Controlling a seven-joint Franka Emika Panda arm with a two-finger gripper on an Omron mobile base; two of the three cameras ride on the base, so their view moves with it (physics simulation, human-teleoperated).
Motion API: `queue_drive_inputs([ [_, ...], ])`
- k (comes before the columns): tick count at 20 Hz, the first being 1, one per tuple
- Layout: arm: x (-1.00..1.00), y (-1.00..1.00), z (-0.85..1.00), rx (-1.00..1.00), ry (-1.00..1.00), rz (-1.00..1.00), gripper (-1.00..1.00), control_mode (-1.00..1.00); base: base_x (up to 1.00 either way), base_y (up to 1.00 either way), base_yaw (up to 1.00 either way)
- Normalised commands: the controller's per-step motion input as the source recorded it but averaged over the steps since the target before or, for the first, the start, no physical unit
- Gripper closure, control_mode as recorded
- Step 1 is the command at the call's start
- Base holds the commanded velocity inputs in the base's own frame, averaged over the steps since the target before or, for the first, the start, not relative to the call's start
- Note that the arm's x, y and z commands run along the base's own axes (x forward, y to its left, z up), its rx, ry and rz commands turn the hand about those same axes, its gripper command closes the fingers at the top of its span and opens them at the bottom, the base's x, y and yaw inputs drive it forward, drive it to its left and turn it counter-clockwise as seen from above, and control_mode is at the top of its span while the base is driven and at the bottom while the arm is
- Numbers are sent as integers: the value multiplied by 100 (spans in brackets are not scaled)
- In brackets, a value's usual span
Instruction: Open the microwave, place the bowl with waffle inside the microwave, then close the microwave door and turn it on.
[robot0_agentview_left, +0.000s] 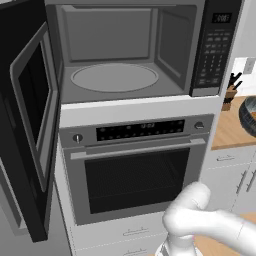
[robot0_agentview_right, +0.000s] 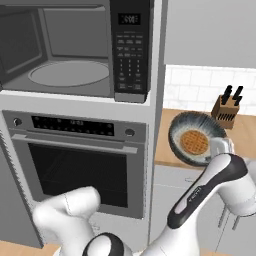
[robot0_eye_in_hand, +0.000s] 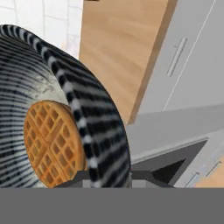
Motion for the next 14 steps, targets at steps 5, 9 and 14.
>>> queue_drive_inputs([
  [5, -100, 82, 70, -18, -15, 5, 100, -100, 0, 0, 0],
  [9, -100, 98, 72, -19, -9, 5, 100, -100, 0, 0, 0],
  [14, -98, 100, 80, -20, -3, 11, 100, -100, 0, 0, 0],
])
